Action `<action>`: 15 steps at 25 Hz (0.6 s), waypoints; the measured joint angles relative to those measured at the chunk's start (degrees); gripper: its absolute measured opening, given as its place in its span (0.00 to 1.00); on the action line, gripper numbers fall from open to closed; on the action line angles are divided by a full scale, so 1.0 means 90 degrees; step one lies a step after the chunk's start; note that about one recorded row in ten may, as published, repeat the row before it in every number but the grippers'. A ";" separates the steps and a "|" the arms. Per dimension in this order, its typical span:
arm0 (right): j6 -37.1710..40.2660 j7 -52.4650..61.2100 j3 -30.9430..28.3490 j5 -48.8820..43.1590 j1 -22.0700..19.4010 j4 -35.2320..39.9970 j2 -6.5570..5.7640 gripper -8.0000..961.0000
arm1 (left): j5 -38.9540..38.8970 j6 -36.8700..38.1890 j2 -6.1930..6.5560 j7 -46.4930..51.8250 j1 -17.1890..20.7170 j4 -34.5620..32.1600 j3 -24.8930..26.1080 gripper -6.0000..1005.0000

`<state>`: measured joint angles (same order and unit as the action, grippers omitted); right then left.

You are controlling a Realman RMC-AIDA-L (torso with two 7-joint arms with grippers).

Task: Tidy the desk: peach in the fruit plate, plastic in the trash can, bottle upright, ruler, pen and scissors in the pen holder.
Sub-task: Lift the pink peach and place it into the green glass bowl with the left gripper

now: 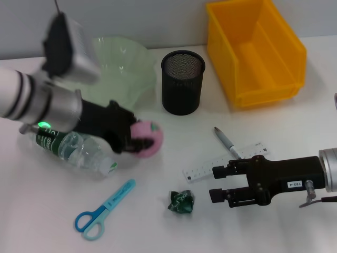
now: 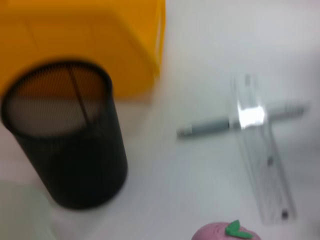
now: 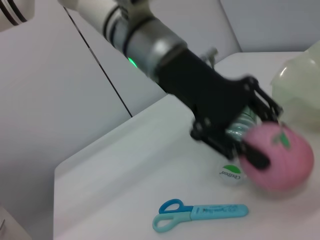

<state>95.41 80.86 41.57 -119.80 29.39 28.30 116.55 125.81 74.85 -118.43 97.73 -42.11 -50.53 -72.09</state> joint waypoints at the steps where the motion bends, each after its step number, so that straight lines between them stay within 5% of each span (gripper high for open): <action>1: -0.0001 0.0000 0.0000 0.0000 -0.0002 0.0000 -0.0002 0.74 | -0.0170 0.0215 0.0007 -0.0047 0.0047 -0.0101 0.0254 0.48; 7: -0.0004 0.0000 0.0008 0.0000 -0.0004 -0.0008 -0.0009 0.74 | -0.1351 0.0720 0.0011 -0.0355 0.0244 -0.0190 0.1652 0.44; 15: 0.0025 0.0009 0.0010 0.0000 -0.0004 -0.0010 0.0006 0.74 | -0.2765 -0.2280 -0.0030 -0.0394 0.0203 0.1092 0.1845 0.37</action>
<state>95.63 80.94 41.66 -119.80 29.35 28.21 116.61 100.92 54.33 -118.69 94.18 -40.28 -40.70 -55.48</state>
